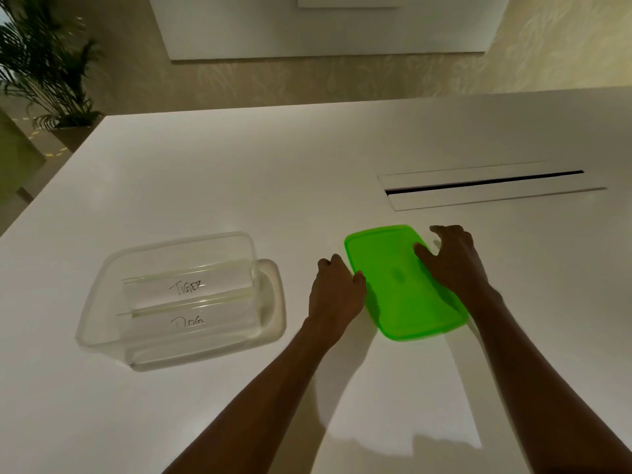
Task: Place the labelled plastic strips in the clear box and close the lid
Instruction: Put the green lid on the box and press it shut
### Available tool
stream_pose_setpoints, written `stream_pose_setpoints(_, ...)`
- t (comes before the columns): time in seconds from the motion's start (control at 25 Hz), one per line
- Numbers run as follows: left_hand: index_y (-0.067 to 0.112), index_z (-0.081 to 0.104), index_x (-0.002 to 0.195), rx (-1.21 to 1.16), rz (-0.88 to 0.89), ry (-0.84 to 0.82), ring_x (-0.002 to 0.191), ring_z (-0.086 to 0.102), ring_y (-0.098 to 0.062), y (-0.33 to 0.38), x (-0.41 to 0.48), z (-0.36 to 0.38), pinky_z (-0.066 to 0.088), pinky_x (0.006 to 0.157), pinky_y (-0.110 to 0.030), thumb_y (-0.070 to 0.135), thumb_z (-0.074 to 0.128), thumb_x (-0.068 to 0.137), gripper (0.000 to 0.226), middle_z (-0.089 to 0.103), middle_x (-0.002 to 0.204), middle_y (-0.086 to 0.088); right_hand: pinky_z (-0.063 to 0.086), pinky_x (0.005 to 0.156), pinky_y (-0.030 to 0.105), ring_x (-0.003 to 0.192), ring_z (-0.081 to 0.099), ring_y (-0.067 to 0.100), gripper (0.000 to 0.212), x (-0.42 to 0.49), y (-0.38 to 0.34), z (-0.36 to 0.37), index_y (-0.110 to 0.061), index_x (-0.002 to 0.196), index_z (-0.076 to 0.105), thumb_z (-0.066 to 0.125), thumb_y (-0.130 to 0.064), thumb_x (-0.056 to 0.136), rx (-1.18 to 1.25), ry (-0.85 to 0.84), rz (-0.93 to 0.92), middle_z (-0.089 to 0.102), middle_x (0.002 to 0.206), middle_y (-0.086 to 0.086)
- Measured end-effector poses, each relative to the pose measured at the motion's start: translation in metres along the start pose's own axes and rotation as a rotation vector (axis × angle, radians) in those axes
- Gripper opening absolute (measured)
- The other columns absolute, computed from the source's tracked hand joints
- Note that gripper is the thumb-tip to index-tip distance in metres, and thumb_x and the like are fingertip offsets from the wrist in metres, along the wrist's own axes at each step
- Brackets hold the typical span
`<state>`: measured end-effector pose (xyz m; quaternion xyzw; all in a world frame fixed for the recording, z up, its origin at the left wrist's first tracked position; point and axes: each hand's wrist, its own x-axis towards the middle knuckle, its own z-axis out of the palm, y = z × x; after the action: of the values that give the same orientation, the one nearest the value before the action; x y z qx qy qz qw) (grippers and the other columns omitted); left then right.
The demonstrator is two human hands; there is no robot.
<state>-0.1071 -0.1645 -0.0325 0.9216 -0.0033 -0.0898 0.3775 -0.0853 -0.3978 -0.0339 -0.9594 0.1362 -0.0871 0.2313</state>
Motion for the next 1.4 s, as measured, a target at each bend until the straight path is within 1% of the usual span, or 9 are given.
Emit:
stream_pose_setpoints(0.36,0.000,0.061,0.115,0.036,-0.063,0.001,0.111,0.064,-0.041,0.014,0.019,0.009,0.050,0.092,-0.043,0.032,0.056,0.099,0.036,0.065,0.121,-0.021,0.058,0.089,0.042,0.099,0.070,0.036,0.032,0.021,0.020,0.006,-0.009,0.120,0.072,0.071,-0.027,0.093,0.083,-0.172,0.153,0.072,0.119,0.020)
stream_pose_setpoints(0.64,-0.006,0.059,0.114,-0.132,-0.073,0.016,0.106,0.068,-0.046,0.003,0.009,-0.015,0.058,0.090,-0.054,0.026,0.062,0.096,0.037,0.063,0.119,-0.026,0.048,0.066,0.028,0.067,0.061,0.022,0.026,0.014,-0.010,-0.010,-0.010,0.113,0.076,0.077,-0.016,0.088,0.185,-0.109,0.049,0.067,0.081,0.006)
stream_pose_setpoints(0.72,0.000,0.061,0.112,-0.198,-0.051,0.037,0.099,0.072,-0.046,0.002,0.003,-0.027,0.060,0.086,-0.054,0.025,0.063,0.096,0.030,0.066,0.117,-0.025,0.041,0.059,0.022,0.059,0.056,0.014,0.027,0.009,-0.028,-0.020,-0.013,0.114,0.076,0.078,-0.017,0.088,0.260,-0.071,0.018,0.067,0.080,0.008)
stream_pose_setpoints(0.8,0.019,0.057,0.087,-0.252,-0.019,0.068,0.081,0.077,-0.038,0.003,-0.005,-0.042,0.062,0.078,-0.050,0.023,0.062,0.096,0.011,0.073,0.103,-0.022,0.042,0.059,0.024,0.061,0.057,0.014,0.029,0.003,-0.045,-0.032,-0.018,0.115,0.074,0.080,-0.021,0.087,0.315,-0.034,-0.011,0.069,0.085,0.010)
stream_pose_setpoints(0.84,0.024,0.052,0.080,-0.256,0.008,0.093,0.074,0.077,-0.035,0.001,-0.007,-0.047,0.062,0.076,-0.049,0.023,0.061,0.095,0.018,0.075,0.095,-0.020,0.044,0.060,0.025,0.062,0.059,0.016,0.031,0.001,-0.054,-0.038,-0.021,0.117,0.073,0.080,-0.021,0.087,0.354,-0.027,-0.012,0.071,0.088,0.011)
stream_pose_setpoints(0.96,0.005,0.064,0.099,-0.279,0.039,0.140,0.077,0.076,-0.035,0.000,-0.019,-0.073,0.060,0.082,-0.047,0.022,0.060,0.095,0.018,0.076,0.089,-0.018,0.056,0.068,0.033,0.073,0.070,0.030,0.042,-0.012,-0.085,-0.057,-0.025,0.128,0.068,0.077,-0.011,0.089,0.555,-0.087,-0.015,0.074,0.099,0.021)
stream_pose_setpoints(1.08,0.010,0.063,0.111,-0.328,0.065,0.197,0.074,0.078,-0.034,-0.006,-0.025,-0.104,0.061,0.082,-0.047,0.027,0.062,0.098,0.022,0.077,0.090,-0.018,0.065,0.076,0.046,0.075,0.076,0.036,0.055,-0.025,-0.121,-0.075,-0.024,0.137,0.060,0.071,0.003,0.090,0.712,-0.171,-0.059,0.074,0.102,0.026)
stream_pose_setpoints(1.28,0.011,0.051,0.136,-0.518,-0.008,0.205,0.062,0.077,-0.025,-0.024,-0.028,-0.164,0.066,0.061,-0.040,0.040,0.064,0.099,0.049,0.072,0.093,-0.010,0.066,0.068,0.041,0.076,0.079,0.032,0.059,-0.047,-0.184,-0.087,-0.023,0.142,0.056,0.067,0.007,0.092,0.807,-0.179,-0.201,0.080,0.097,0.015)
stream_pose_setpoints(1.4,0.011,0.054,0.129,-0.638,-0.029,0.192,0.063,0.073,-0.023,-0.039,-0.024,-0.202,0.064,0.057,-0.038,0.052,0.054,0.102,0.049,0.069,0.096,-0.012,0.066,0.067,0.042,0.075,0.079,0.029,0.053,-0.059,-0.219,-0.086,-0.022,0.137,0.059,0.068,0.006,0.092,0.818,-0.103,-0.294,0.081,0.095,0.009)
